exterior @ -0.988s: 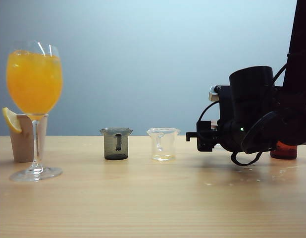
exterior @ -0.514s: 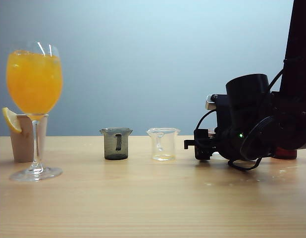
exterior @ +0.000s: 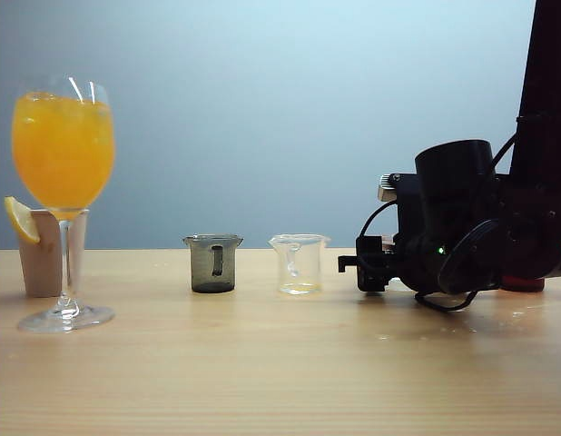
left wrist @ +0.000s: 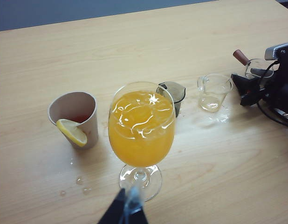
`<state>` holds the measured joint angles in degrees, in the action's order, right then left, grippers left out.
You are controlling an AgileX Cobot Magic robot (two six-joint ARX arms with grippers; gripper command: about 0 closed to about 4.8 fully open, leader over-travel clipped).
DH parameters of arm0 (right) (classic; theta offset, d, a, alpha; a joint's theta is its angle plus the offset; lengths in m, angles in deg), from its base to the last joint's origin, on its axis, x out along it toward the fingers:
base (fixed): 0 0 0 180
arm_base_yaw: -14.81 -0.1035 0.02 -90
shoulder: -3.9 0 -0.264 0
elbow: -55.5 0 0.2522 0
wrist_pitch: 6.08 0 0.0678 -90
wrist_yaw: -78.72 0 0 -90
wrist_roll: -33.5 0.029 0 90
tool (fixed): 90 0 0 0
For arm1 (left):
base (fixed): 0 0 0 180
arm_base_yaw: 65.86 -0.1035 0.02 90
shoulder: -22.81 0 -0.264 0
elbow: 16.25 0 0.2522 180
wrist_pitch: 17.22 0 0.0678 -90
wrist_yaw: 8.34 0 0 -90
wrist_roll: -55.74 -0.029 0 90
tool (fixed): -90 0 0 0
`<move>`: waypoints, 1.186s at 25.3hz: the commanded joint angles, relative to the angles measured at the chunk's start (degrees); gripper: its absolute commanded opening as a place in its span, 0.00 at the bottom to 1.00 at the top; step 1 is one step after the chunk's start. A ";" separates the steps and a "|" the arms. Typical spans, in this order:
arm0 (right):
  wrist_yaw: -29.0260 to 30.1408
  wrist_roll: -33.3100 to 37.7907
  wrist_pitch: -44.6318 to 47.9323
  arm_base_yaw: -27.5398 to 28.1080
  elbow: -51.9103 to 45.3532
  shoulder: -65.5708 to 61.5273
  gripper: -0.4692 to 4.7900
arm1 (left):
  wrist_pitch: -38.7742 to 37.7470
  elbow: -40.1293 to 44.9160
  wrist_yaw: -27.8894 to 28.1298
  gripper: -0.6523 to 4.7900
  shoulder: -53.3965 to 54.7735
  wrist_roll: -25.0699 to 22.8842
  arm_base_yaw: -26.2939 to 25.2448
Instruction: Pick up the third measuring cup from the left, pour the pineapple juice inside into the goblet, and finally put the measuring cup back in its original place.
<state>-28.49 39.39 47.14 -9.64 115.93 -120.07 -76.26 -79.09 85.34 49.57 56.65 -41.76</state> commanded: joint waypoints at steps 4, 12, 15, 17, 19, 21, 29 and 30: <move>0.72 0.11 -1.14 -0.04 0.07 -0.42 0.36 | 0.33 -0.17 0.17 0.11 -0.02 -0.04 0.00; 0.90 0.11 -1.14 -0.04 0.00 -0.28 0.95 | 0.33 -0.17 0.17 0.11 -0.02 -0.04 0.00; 0.87 0.11 -1.16 -0.13 -0.44 0.22 0.95 | 0.35 -0.17 0.17 0.11 -0.02 -0.04 0.00; 0.83 0.11 -1.18 -0.13 -1.18 0.83 0.95 | 0.33 -0.17 0.17 0.11 -0.02 -0.04 0.00; 0.85 0.13 -1.14 -0.13 -2.03 1.55 0.95 | 0.33 -0.17 0.17 0.11 -0.02 -0.04 0.00; 0.98 0.15 -1.16 -0.24 -3.08 2.38 0.95 | 0.33 -0.17 0.15 0.11 -0.02 -0.04 0.00; 3.15 0.15 -1.64 -0.24 -6.54 5.88 0.94 | 0.35 -0.17 0.15 0.11 -0.02 -0.04 0.00; 3.28 0.15 -2.16 -0.26 -6.51 6.43 0.94 | 0.33 -0.17 0.15 0.11 -0.02 -0.04 0.00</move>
<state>-25.76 39.28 44.93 -9.90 109.31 -114.71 -76.26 -79.09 85.34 49.57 56.65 -41.76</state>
